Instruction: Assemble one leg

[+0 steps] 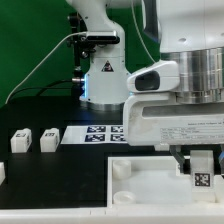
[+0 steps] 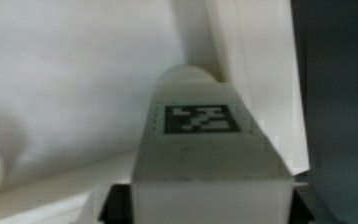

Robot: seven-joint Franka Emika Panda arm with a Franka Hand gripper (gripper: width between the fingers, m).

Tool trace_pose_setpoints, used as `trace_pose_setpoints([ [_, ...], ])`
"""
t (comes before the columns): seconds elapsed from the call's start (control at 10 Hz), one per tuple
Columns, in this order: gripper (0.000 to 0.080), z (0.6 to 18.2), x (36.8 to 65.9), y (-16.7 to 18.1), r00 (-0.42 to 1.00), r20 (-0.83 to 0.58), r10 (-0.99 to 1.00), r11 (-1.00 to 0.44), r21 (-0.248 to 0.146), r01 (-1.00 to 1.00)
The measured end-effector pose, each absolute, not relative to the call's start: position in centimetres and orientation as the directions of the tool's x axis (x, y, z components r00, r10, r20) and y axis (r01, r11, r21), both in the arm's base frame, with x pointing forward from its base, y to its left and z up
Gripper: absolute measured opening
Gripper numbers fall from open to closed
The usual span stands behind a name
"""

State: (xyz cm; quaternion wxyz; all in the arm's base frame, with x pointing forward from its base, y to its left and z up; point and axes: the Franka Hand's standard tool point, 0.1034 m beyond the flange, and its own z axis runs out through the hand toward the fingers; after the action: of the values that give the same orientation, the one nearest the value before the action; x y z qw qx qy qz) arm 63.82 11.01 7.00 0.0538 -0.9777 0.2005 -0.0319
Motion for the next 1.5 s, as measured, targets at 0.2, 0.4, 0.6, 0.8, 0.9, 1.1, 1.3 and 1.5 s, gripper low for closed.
trace_pose_setpoints([
  [0.2, 0.0290, 6.9, 63.8, 10.8, 0.771, 0.001, -0.636, -0.766, -0.120, -0.632],
  [0.4, 0.0290, 6.8, 63.5, 10.8, 0.526, -0.058, -0.848, -0.519, -0.111, -0.848],
  [0.6, 0.0294, 6.8, 63.4, 10.9, 0.254, -0.098, -0.962, -0.246, -0.089, -0.965],
  [0.8, 0.0294, 6.7, 63.2, 11.0, -0.075, -0.149, -0.986, 0.082, -0.045, -0.996],
  [0.9, 0.0294, 6.7, 63.1, 11.1, -0.168, -0.162, -0.972, 0.175, -0.030, -0.984],
  [1.1, 0.0294, 6.8, 63.1, 11.1, -0.189, -0.162, -0.969, 0.195, -0.025, -0.980],
  [1.3, 0.0384, 6.6, 63.0, 11.2, -0.109, -0.155, -0.982, 0.117, -0.042, -0.992],
  [1.5, 0.0613, 6.4, 62.7, 12.1, 0.082, -0.145, -0.986, -0.071, -0.078, -0.994],
])
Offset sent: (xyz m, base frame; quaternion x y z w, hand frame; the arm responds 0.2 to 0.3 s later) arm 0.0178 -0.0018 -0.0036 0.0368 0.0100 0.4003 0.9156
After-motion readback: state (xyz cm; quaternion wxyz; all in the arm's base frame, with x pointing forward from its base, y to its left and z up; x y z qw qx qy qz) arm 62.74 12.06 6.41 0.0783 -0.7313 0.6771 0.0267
